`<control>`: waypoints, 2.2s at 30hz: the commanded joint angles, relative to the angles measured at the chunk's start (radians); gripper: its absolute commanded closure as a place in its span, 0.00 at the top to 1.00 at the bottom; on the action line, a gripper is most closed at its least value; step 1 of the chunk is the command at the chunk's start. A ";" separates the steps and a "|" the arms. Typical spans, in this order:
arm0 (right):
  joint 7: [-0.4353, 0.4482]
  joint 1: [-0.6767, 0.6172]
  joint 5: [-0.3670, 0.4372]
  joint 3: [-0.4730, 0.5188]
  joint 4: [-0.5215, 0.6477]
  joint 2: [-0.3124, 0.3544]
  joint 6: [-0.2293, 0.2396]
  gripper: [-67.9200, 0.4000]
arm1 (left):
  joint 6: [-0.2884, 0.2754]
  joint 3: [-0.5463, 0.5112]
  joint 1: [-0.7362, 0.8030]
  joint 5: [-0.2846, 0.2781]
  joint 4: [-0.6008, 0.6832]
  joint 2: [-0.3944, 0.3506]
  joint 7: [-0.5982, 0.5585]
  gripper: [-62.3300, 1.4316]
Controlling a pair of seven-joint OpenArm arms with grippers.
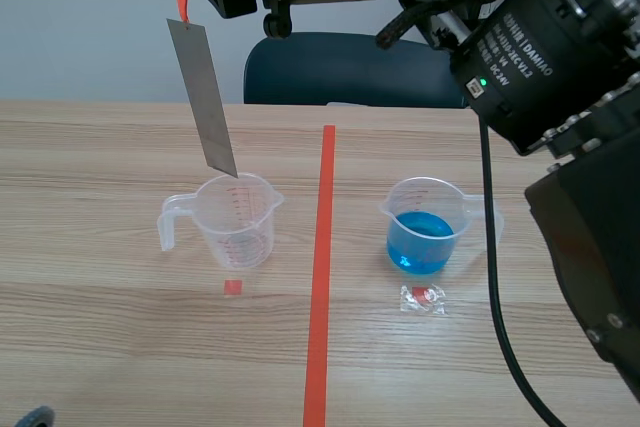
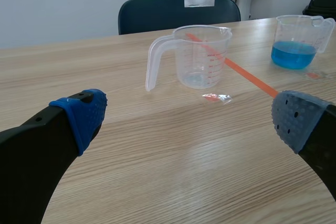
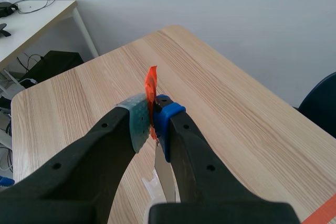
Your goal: Do the redox reaction experiment. put the plate into the left beaker
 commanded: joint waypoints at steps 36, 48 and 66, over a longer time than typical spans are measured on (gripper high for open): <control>0.013 0.023 0.011 -0.004 0.017 0.000 0.003 0.01 | -0.002 -0.008 0.001 -0.003 0.019 0.000 -0.010 1.00; 0.013 0.023 0.011 -0.004 0.017 0.000 0.003 0.01 | -0.002 -0.008 0.001 -0.003 0.019 0.000 -0.002 1.00; 0.016 -0.016 -0.003 -0.004 0.017 0.000 0.004 0.01 | -0.002 -0.008 0.000 -0.003 0.019 0.000 -0.003 1.00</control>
